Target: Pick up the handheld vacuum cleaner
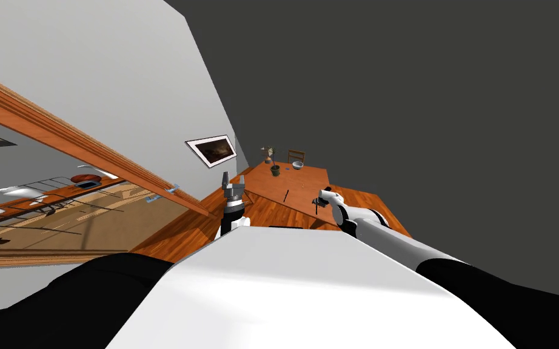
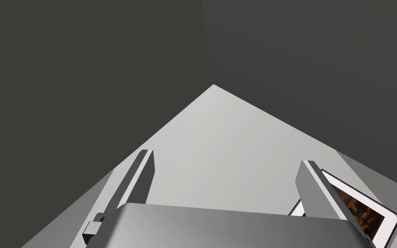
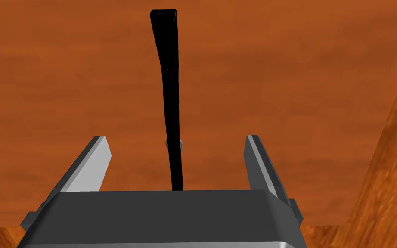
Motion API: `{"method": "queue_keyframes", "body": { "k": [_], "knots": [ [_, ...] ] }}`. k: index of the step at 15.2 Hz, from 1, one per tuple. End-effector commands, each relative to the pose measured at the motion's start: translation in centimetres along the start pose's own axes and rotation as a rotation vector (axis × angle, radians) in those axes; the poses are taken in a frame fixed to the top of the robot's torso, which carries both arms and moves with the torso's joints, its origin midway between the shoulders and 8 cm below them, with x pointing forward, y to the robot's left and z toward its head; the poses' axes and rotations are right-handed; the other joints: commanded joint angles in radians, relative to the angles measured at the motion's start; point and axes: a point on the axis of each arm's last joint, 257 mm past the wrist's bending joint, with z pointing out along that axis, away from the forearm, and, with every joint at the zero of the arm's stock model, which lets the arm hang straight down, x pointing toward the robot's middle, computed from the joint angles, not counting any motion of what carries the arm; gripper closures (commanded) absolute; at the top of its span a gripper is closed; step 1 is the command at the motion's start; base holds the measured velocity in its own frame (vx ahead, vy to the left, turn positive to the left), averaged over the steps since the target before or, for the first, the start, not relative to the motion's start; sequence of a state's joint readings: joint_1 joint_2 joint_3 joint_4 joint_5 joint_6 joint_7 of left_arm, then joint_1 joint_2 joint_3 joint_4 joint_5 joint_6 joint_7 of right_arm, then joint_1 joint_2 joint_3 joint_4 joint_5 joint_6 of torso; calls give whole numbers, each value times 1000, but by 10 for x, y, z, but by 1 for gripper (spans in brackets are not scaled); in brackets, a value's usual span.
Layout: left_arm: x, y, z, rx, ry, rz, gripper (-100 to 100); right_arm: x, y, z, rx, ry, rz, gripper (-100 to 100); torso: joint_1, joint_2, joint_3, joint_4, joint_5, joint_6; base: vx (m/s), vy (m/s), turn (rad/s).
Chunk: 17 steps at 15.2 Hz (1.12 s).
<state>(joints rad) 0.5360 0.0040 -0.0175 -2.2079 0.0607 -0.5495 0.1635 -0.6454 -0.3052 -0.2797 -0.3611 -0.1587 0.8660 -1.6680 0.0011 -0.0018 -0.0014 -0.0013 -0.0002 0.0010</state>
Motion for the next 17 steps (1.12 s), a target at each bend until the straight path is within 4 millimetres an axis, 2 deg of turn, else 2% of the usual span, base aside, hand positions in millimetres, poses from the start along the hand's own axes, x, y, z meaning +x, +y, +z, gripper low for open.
{"method": "queue_keyframes", "body": {
  "k": [1,4,8,9,17],
  "knots": [
    [0,0,0,0,0,0,0,-7,2,6,1,5,-6,-100,0,0,0,0,0,0,66,10,-40],
    [0,0,0,0,0,0,0,-22,7,17,4,5,-15,-100,-1,-3,-2,-2,-1,1,79,3,-36],
    [0,0,0,0,0,0,0,-20,6,17,4,9,-16,-100,-1,-2,-2,-3,-2,1,45,10,-10],
    [0,0,0,0,0,0,0,-21,6,17,4,8,-15,100,-2,-1,-2,-2,-2,1,6,1,0],
    [0,0,0,0,0,0,0,-14,4,12,3,5,-11,100,-3,5,1,-2,-2,1,-23,-4,10]
  ]
}}
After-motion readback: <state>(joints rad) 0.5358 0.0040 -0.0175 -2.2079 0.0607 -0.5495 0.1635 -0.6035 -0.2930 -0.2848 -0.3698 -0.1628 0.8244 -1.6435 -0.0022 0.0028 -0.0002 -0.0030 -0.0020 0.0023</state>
